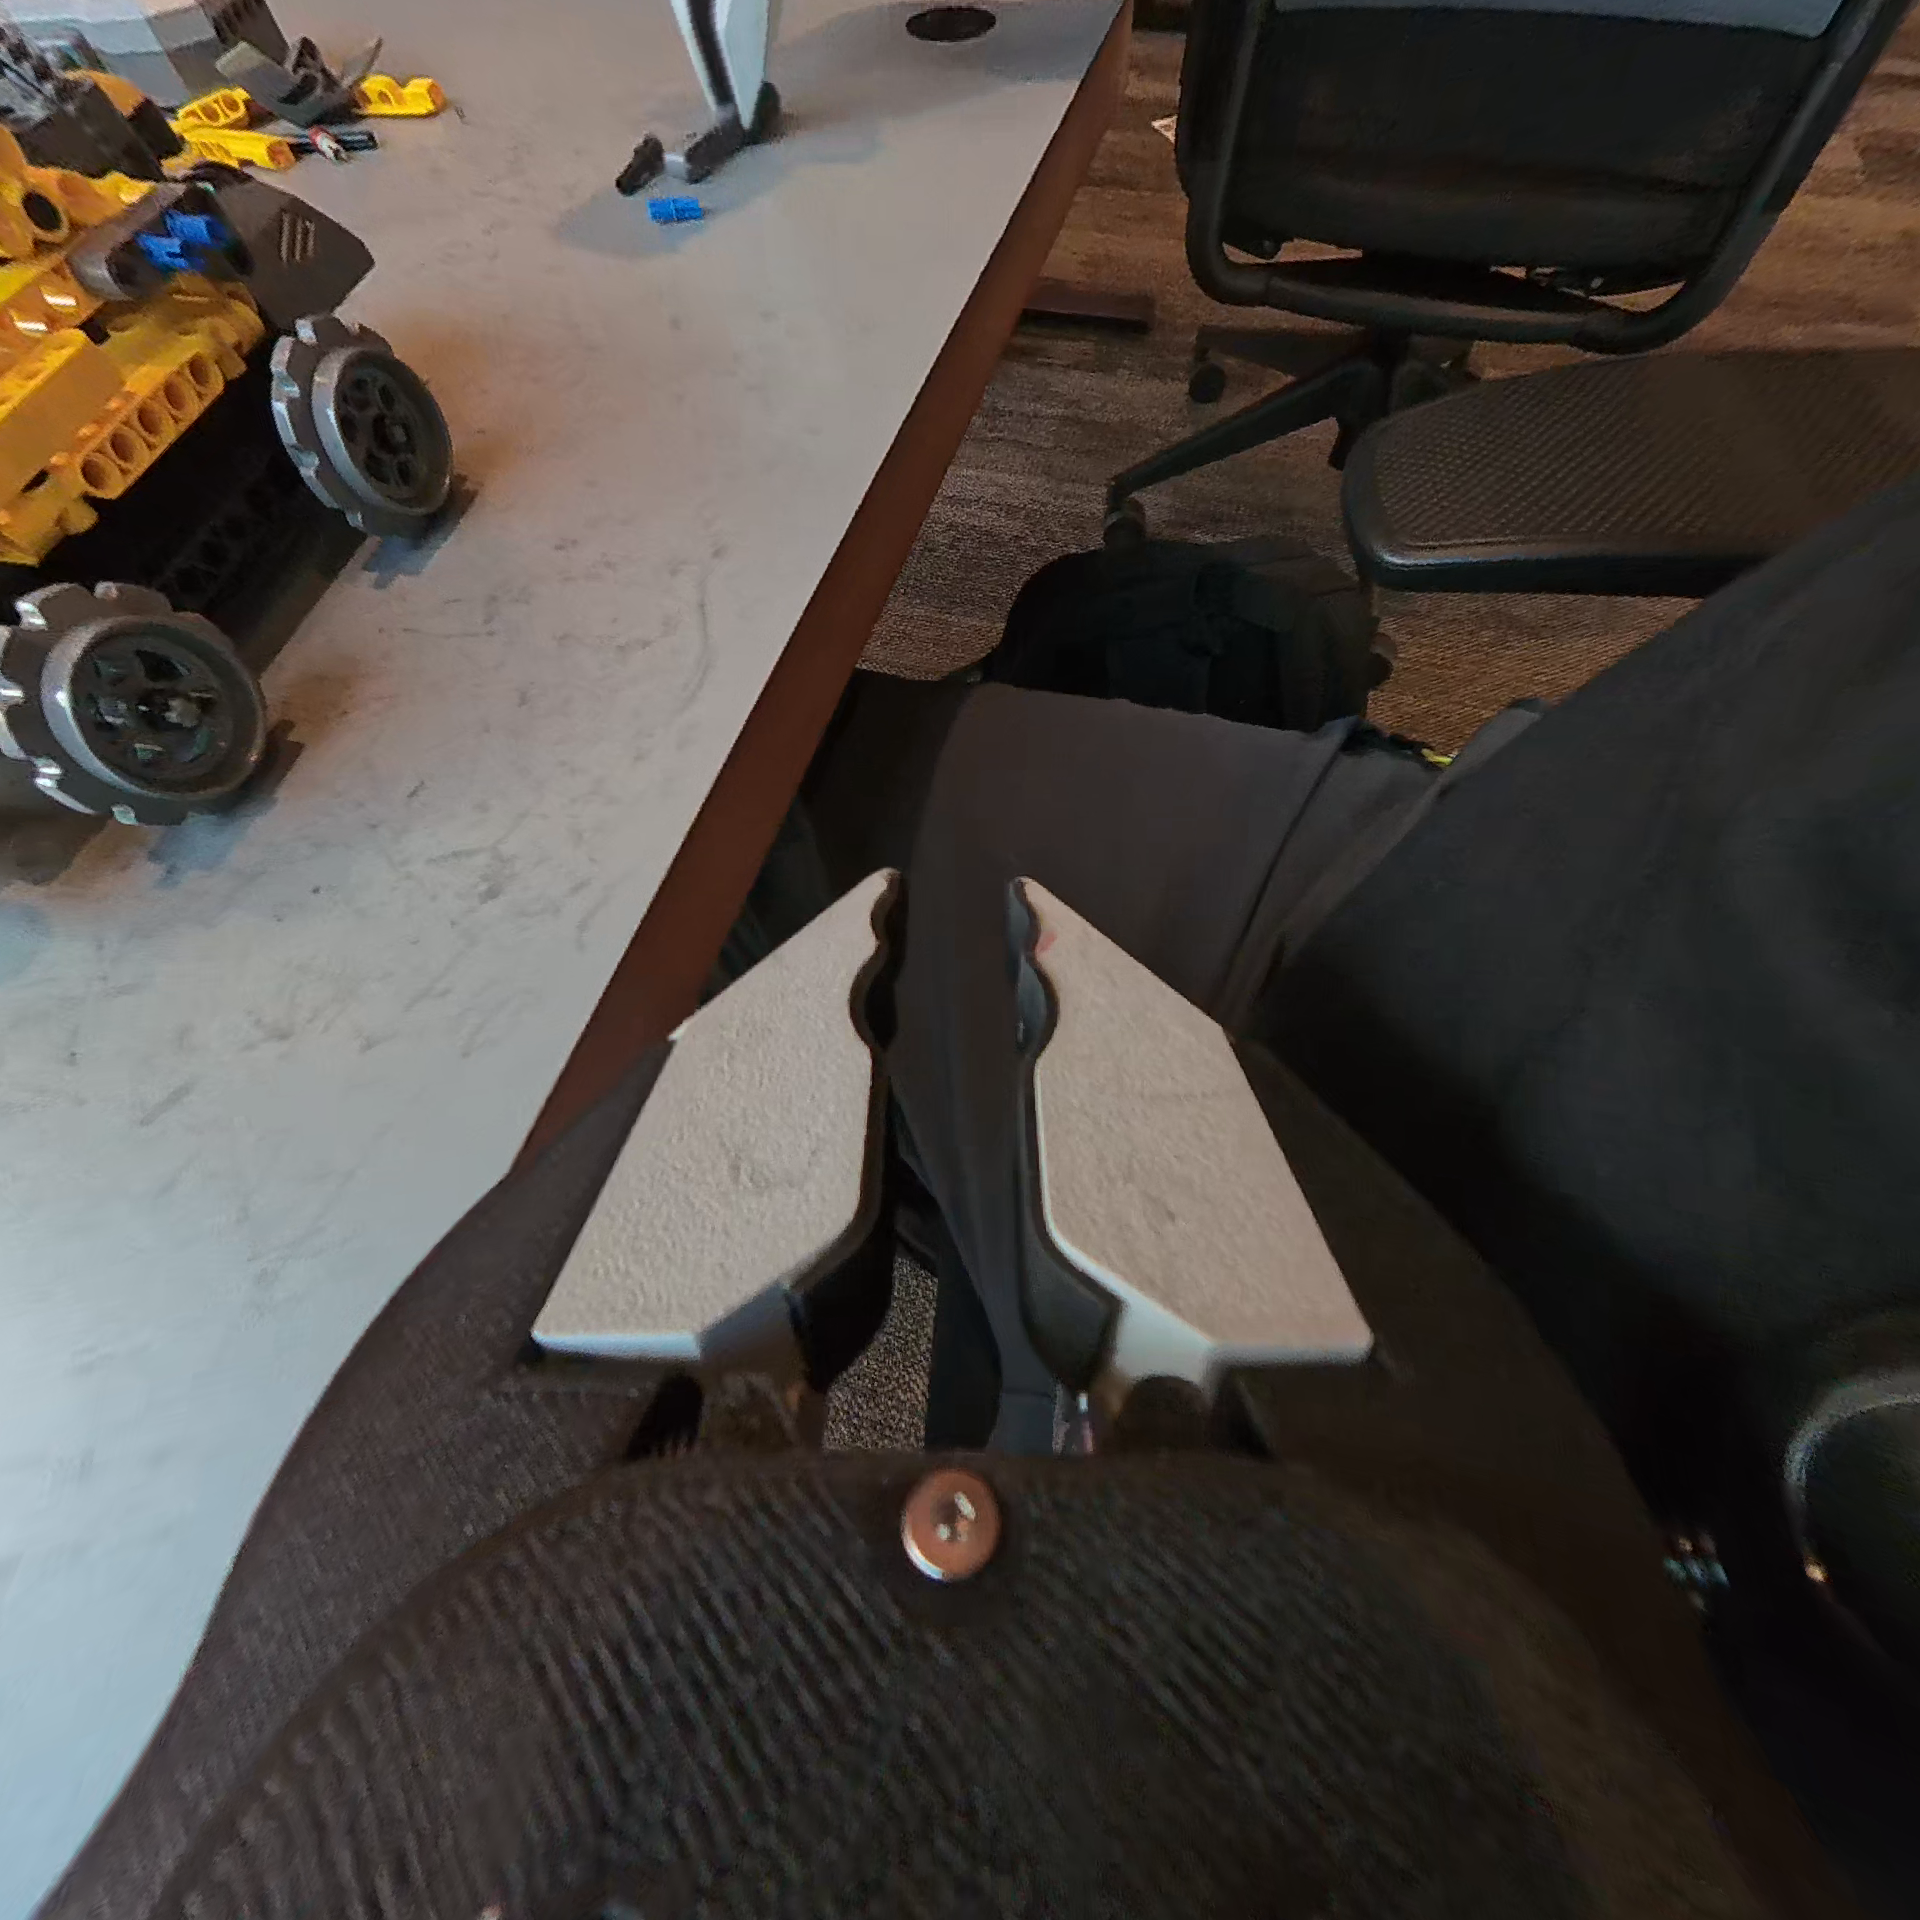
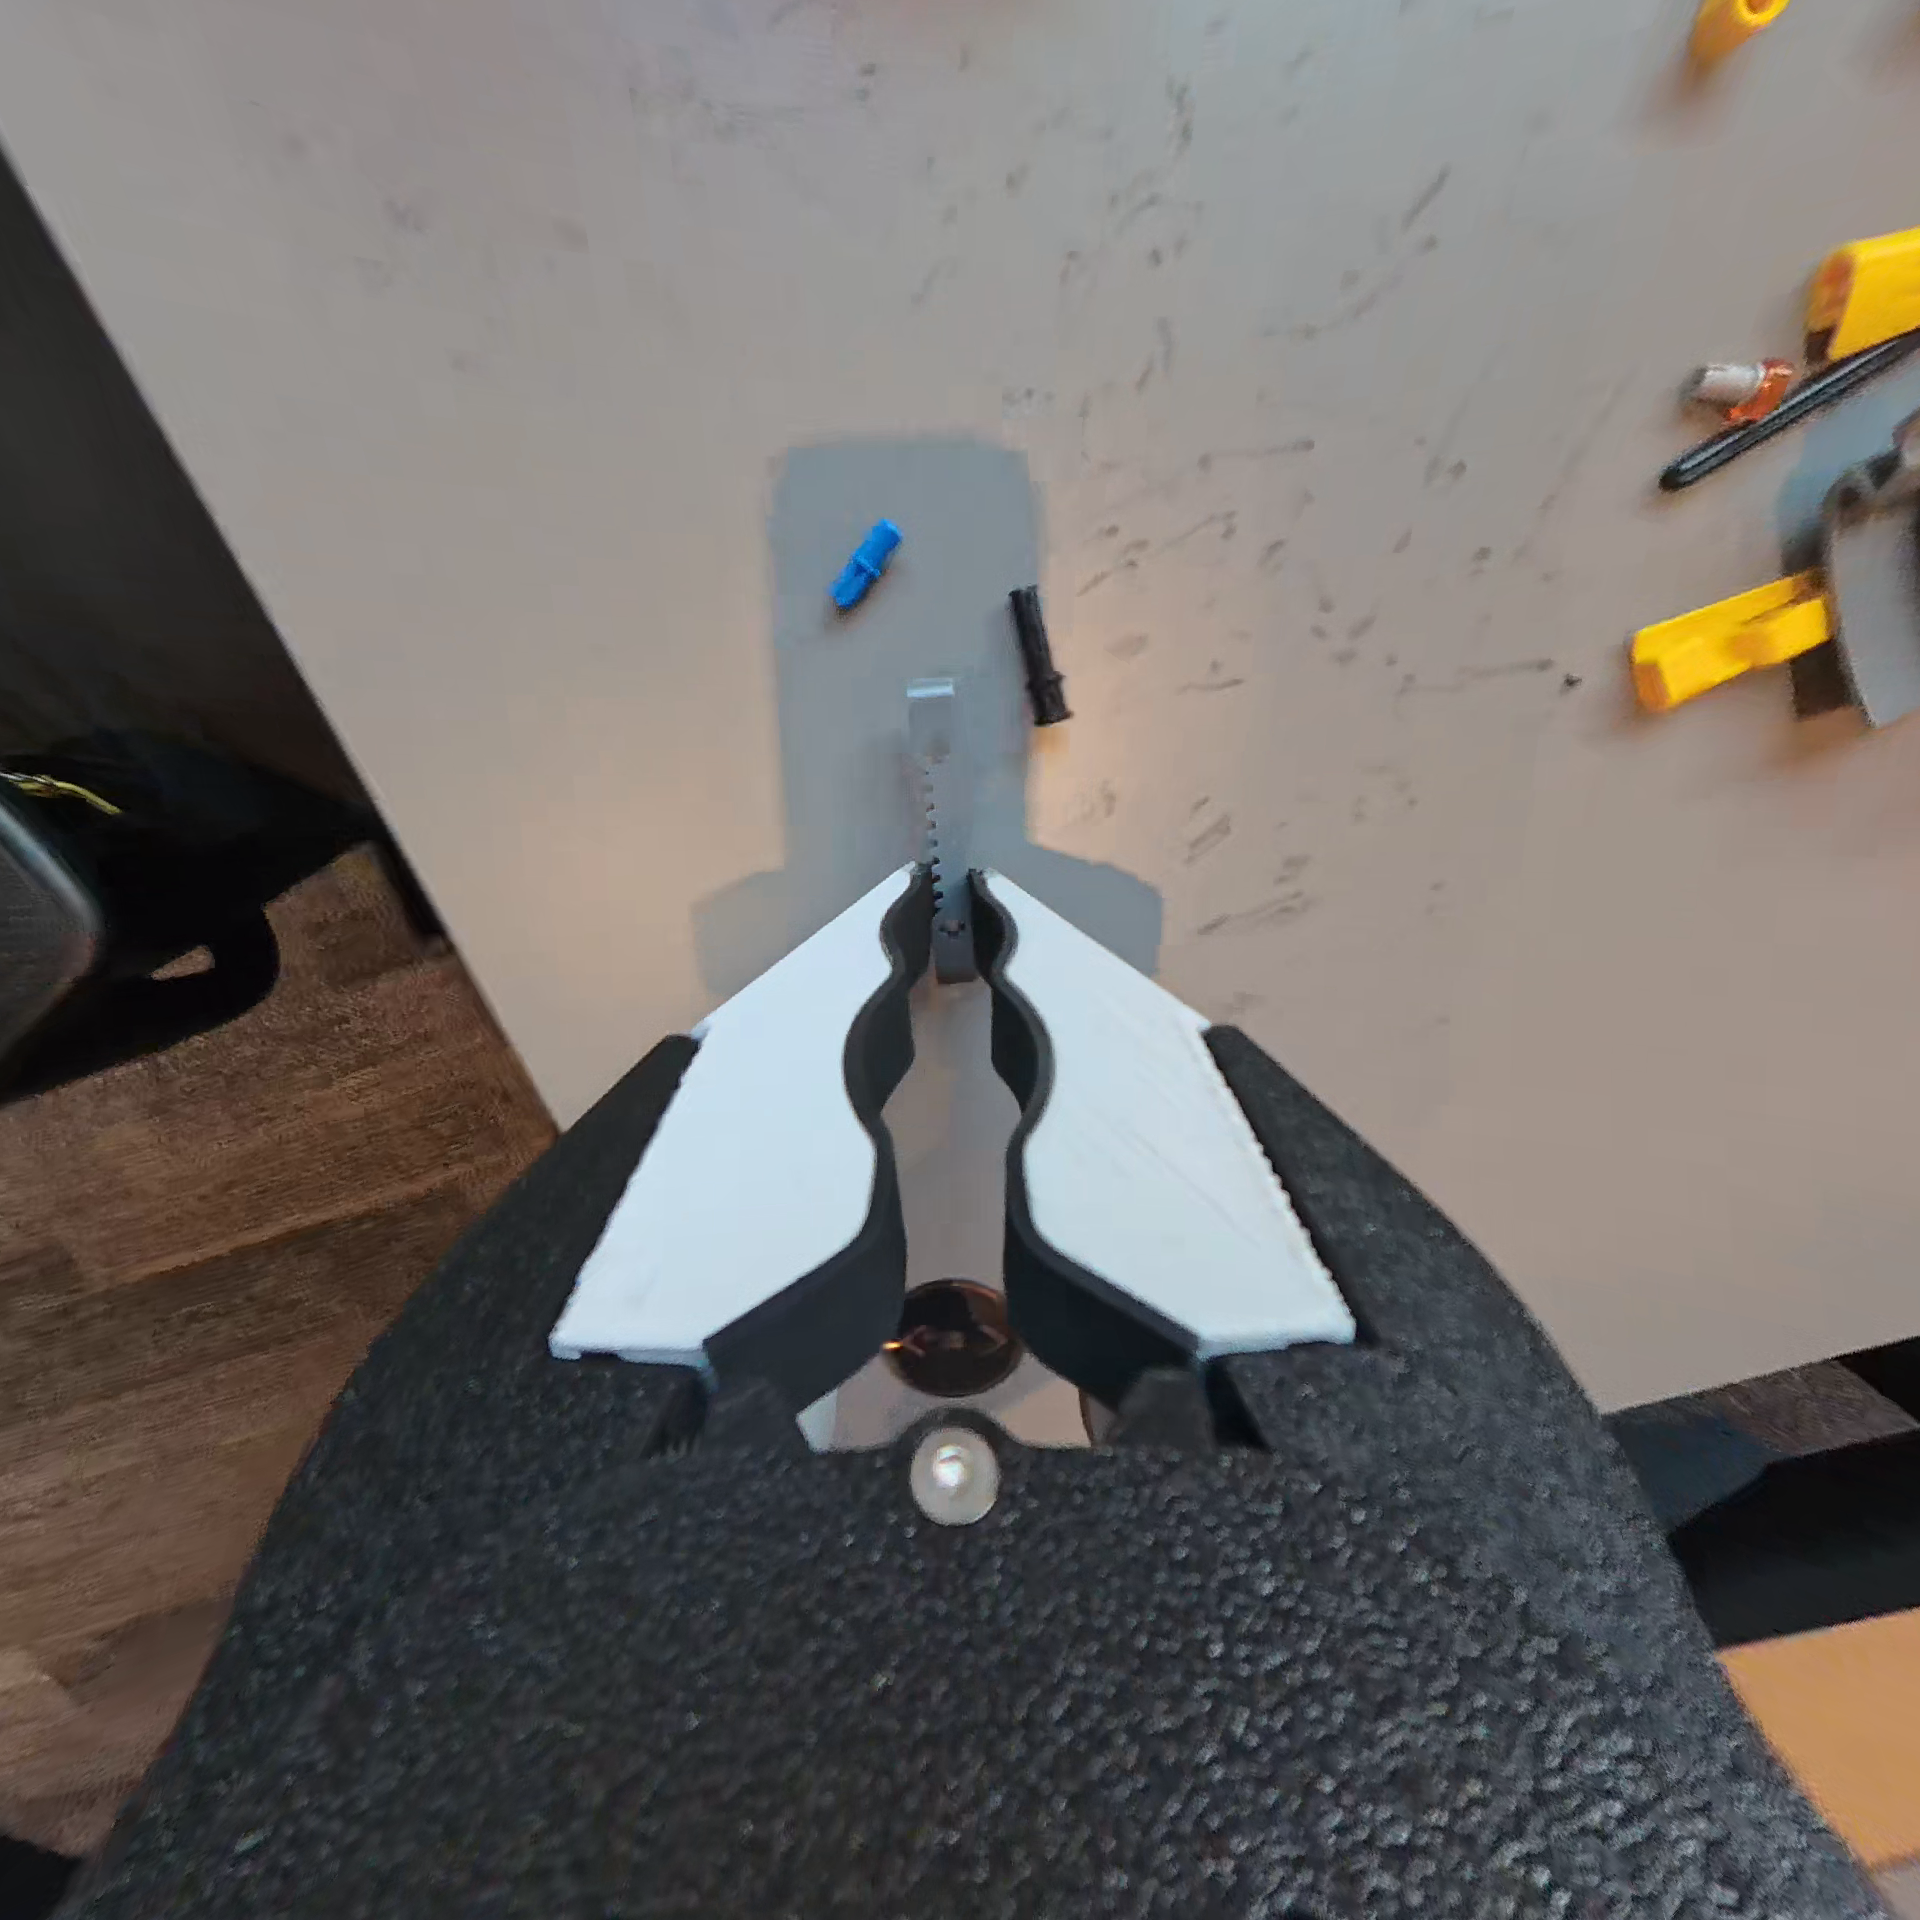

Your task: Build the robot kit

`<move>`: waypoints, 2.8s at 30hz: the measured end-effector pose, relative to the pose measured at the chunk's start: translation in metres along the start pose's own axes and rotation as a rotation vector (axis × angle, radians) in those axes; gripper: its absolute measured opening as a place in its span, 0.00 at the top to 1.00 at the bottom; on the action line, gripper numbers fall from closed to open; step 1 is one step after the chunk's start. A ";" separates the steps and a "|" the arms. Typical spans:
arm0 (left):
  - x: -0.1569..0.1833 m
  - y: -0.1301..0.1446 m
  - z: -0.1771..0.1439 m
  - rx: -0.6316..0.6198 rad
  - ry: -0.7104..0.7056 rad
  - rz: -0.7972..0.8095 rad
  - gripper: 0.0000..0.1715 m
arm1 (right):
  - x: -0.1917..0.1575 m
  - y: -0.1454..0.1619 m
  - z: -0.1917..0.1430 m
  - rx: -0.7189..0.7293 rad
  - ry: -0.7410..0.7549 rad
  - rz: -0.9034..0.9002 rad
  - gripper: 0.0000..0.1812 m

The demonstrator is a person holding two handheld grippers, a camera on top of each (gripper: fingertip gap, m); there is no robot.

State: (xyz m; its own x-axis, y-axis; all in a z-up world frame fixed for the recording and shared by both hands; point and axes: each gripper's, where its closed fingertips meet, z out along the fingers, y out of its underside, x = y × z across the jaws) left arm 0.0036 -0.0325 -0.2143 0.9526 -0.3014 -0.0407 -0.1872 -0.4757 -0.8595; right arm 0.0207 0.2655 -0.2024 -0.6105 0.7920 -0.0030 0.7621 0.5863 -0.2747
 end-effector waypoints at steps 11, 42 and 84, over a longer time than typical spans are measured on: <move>-0.029 -0.033 -0.031 0.031 -0.054 0.434 0.90 | -0.084 -0.128 -0.012 0.253 -0.119 0.028 0.96; -0.066 -0.066 -0.011 -0.086 -0.055 0.731 0.87 | -0.172 -0.199 0.007 0.286 -0.857 0.204 0.96; -0.068 -0.038 -0.020 -0.055 0.043 0.533 0.88 | -0.181 -0.211 0.021 0.214 -0.931 0.234 0.97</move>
State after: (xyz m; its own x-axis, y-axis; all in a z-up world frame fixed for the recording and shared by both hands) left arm -0.0593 -0.0110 -0.1688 0.7117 -0.5458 -0.4422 -0.6554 -0.2896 -0.6975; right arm -0.0340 -0.0046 -0.1642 -0.4453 0.3798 -0.8108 0.8862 0.3163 -0.3386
